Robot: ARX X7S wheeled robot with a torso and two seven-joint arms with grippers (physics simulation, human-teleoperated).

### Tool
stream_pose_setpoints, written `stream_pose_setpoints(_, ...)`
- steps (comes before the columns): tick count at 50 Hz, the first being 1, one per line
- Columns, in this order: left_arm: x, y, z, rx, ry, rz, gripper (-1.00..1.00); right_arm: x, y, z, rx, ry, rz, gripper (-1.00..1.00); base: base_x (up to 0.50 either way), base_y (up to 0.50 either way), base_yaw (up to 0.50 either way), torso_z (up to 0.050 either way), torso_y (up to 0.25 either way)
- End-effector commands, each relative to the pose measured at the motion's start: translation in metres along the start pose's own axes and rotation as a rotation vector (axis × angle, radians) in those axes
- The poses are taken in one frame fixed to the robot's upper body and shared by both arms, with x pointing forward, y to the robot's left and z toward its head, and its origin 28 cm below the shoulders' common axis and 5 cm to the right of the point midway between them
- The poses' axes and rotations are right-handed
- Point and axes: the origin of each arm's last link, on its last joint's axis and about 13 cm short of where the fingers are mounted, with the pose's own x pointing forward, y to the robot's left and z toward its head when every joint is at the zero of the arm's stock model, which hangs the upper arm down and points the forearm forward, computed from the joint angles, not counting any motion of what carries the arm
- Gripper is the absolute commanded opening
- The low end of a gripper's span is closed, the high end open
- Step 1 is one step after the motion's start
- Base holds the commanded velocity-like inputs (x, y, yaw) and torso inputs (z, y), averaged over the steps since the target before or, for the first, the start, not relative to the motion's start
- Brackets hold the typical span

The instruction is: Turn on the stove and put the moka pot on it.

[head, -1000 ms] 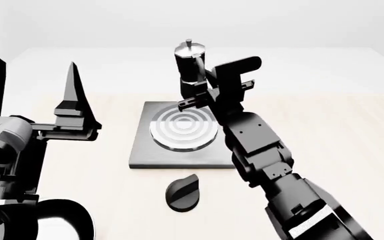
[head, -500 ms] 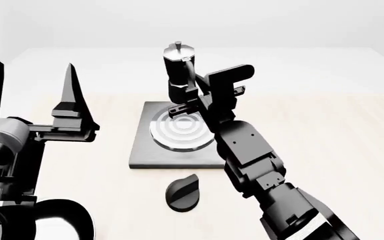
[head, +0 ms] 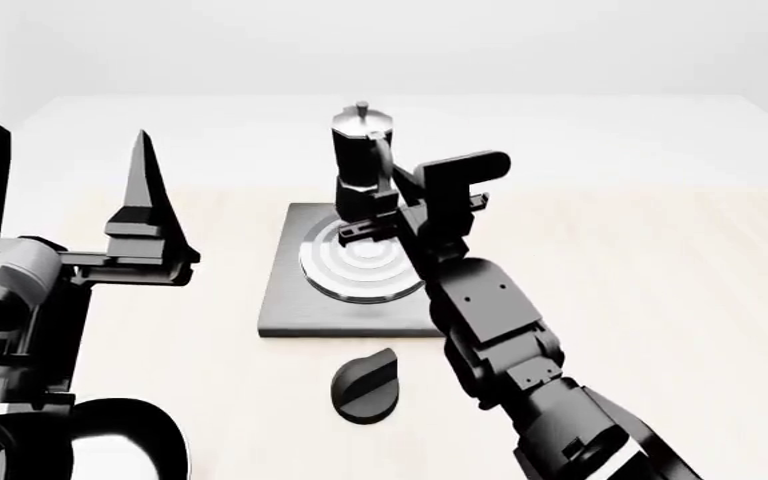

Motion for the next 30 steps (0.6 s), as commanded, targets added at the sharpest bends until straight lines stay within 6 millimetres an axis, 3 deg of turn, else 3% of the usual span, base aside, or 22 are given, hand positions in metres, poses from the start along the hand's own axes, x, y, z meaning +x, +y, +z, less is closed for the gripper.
stream_pose_setpoints(1,0.0,-0.001,0.0,-0.002,0.002,0.0,1.0,0.003,0.002,0.007,0.007,-0.033,0.009,-1.0,0.0,0.0,0.0,0.0,0.0)
stream_pose_setpoints(30,-0.001,0.0,-0.002,-0.007,0.006,0.002,1.0,0.004,-0.007,-0.002,-0.039,-0.042,-0.098,-1.0,0.0,0.0,0.0,0.0,0.001)
